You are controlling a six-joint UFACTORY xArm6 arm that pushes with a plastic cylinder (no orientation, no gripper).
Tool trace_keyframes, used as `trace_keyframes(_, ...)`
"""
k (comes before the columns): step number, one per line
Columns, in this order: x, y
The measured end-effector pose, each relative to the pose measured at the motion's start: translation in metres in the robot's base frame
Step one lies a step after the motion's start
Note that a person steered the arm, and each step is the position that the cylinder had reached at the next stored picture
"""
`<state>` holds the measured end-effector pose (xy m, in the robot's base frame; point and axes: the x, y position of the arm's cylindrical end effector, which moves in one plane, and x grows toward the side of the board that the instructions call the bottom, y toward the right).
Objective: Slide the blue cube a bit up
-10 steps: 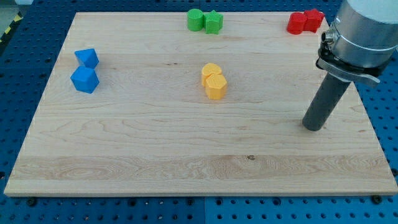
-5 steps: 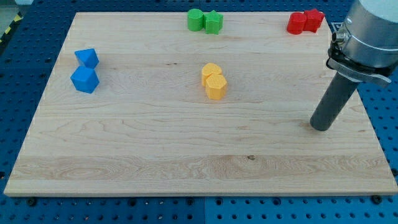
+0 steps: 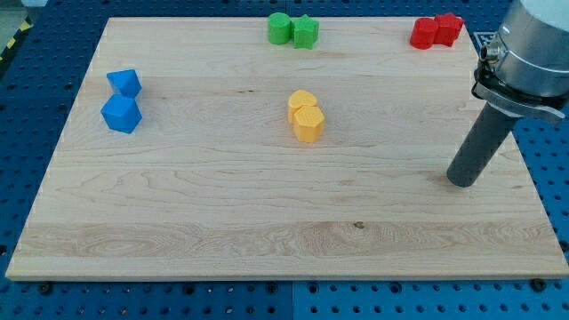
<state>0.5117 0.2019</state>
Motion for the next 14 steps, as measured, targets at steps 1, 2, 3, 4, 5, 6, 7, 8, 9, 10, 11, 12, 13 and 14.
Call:
trace_keyframes(1, 0.0, -0.034)
trace_keyframes(2, 0.0, -0.056)
trace_keyframes(3, 0.0, -0.092)
trace_keyframes(4, 0.0, -0.144)
trace_keyframes(5, -0.013, -0.209)
trace_keyframes(6, -0.031, -0.265)
trace_keyframes(7, -0.031, -0.267)
trace_keyframes(8, -0.031, -0.301)
trace_keyframes(9, -0.031, -0.338)
trace_keyframes(10, -0.034, -0.342)
trace_keyframes(11, -0.054, -0.367)
trace_keyframes(12, -0.055, -0.369)
trace_keyframes(13, -0.055, -0.39)
trace_keyframes(14, -0.055, -0.392)
